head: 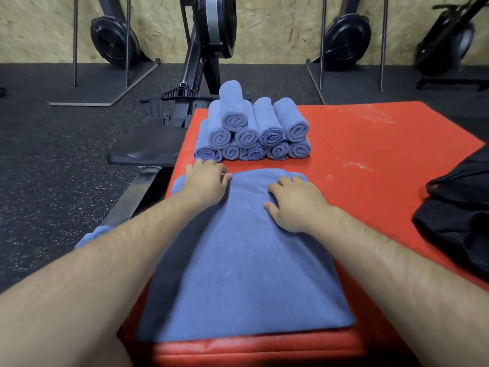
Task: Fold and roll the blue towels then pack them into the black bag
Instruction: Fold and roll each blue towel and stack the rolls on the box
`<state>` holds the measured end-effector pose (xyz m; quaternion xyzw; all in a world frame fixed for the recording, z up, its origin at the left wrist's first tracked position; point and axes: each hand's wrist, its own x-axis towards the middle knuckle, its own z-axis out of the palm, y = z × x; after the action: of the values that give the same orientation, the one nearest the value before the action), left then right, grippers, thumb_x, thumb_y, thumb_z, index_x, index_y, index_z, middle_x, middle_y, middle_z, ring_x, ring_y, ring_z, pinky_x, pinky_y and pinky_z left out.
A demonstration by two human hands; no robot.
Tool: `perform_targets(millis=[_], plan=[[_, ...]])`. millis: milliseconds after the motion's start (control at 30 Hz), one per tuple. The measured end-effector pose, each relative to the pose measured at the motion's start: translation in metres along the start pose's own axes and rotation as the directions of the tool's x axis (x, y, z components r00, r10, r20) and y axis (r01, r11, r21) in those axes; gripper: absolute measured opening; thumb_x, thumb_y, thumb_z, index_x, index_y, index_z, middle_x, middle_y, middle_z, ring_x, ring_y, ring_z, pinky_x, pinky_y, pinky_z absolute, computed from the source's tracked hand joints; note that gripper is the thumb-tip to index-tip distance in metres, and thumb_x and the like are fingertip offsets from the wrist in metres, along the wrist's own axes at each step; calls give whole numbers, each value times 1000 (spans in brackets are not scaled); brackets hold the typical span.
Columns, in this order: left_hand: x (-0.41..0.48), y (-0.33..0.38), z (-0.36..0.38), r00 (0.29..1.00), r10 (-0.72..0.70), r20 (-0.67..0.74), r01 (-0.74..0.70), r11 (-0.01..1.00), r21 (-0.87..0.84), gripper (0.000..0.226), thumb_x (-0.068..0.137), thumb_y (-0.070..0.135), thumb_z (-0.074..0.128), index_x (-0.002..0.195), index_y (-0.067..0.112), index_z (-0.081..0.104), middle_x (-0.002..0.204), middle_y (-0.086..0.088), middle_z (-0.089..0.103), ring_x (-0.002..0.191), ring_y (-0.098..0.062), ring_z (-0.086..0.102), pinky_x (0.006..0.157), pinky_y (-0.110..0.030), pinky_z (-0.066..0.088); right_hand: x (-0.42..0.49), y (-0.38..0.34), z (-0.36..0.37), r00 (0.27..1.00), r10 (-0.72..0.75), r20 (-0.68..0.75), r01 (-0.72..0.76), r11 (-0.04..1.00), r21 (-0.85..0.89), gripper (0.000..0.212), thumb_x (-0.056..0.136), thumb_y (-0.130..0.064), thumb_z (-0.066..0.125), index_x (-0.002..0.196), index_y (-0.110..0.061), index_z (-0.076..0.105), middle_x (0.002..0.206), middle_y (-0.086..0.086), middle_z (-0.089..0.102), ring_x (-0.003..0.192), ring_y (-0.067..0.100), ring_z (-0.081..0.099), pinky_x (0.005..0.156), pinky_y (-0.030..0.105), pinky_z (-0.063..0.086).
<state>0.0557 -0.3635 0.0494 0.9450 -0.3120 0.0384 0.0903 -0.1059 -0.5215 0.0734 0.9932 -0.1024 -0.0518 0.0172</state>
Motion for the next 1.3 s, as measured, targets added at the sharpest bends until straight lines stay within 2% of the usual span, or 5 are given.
perform_targets(millis=[400, 667, 900, 1167, 1300], plan=[[2, -7, -7, 999, -26, 29, 34, 947, -319, 7, 94, 23, 58, 89, 19, 60, 88, 5, 63, 83, -20, 60, 69, -32, 42, -3, -5, -6, 999, 3, -39, 0, 998, 65, 40, 99, -44, 45, 128, -17, 52, 131, 8, 52, 124, 31, 48, 98, 43, 40], [1, 5, -6, 991, -104, 83, 123, 955, -269, 4, 86, 25, 65, 87, 24, 69, 89, 7, 68, 94, -21, 62, 88, -37, 43, -9, -11, -8, 1000, -4, -30, 6, 998, 61, 41, 99, -43, 45, 131, -18, 49, 132, 8, 51, 123, 30, 49, 95, 41, 40], [-6, 5, -13, 993, 47, -111, -72, 971, -230, 4, 89, 20, 50, 88, 21, 54, 80, 10, 55, 91, -20, 47, 80, -34, 23, -7, -5, -10, 988, 2, -157, 14, 995, 98, 32, 98, -30, 44, 126, -17, 52, 128, 7, 54, 116, 31, 53, 91, 39, 42], [-23, 15, -39, 913, 377, -156, -407, 811, -420, 10, 89, 14, 53, 85, 21, 47, 70, 4, 56, 66, -18, 50, 66, -30, 37, 8, -8, -19, 926, -114, -360, 222, 936, 273, 63, 92, -15, 54, 151, -29, 37, 155, -10, 38, 143, 18, 31, 106, 41, 37], [-32, 17, -46, 884, 461, -81, -457, 812, -363, 11, 94, 21, 56, 90, 26, 47, 75, 5, 55, 69, -18, 49, 62, -34, 41, 13, -7, -24, 920, -175, -351, 263, 938, 224, 13, 92, -26, 57, 104, -22, 62, 107, 0, 66, 115, 26, 55, 89, 36, 35]])
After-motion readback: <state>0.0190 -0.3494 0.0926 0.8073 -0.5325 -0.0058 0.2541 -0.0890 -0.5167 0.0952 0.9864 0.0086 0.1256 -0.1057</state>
